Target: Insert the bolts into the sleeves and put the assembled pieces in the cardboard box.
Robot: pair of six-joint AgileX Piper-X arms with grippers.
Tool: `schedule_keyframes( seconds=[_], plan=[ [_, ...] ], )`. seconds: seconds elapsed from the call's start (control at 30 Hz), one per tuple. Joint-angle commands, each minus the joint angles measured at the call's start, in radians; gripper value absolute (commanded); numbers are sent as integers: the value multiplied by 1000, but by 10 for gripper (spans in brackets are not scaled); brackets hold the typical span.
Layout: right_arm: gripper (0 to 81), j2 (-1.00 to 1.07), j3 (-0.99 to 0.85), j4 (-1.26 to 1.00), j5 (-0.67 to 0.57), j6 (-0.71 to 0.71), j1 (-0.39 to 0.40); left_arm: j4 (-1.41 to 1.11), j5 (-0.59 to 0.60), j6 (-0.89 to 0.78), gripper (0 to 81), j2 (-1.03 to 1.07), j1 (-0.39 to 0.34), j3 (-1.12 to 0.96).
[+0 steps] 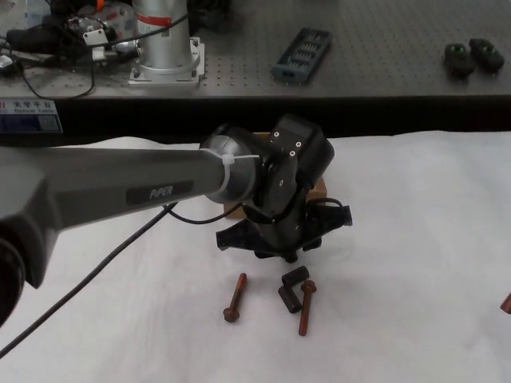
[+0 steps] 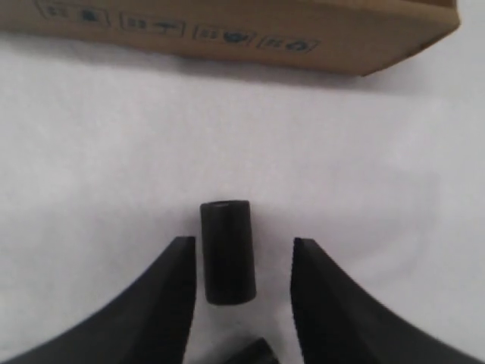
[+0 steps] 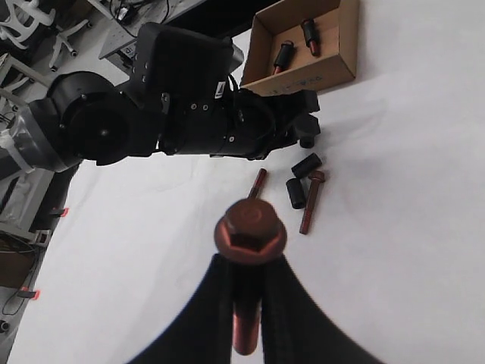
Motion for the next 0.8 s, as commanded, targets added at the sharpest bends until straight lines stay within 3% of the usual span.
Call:
schedule_keyframes(
  seconds=[0.0,0.5,0.77],
  plan=[
    [19,-6,1,-24,-11,-2,-6,5,-26,12,299,12,-3,-12],
    [19,-6,1,-25,-11,-2,-6,-37,-26,8,291,44,-1,-15],
    [19,-6,1,-93,-11,-2,-6,-20,-9,8,112,44,-1,-15]
  ],
)
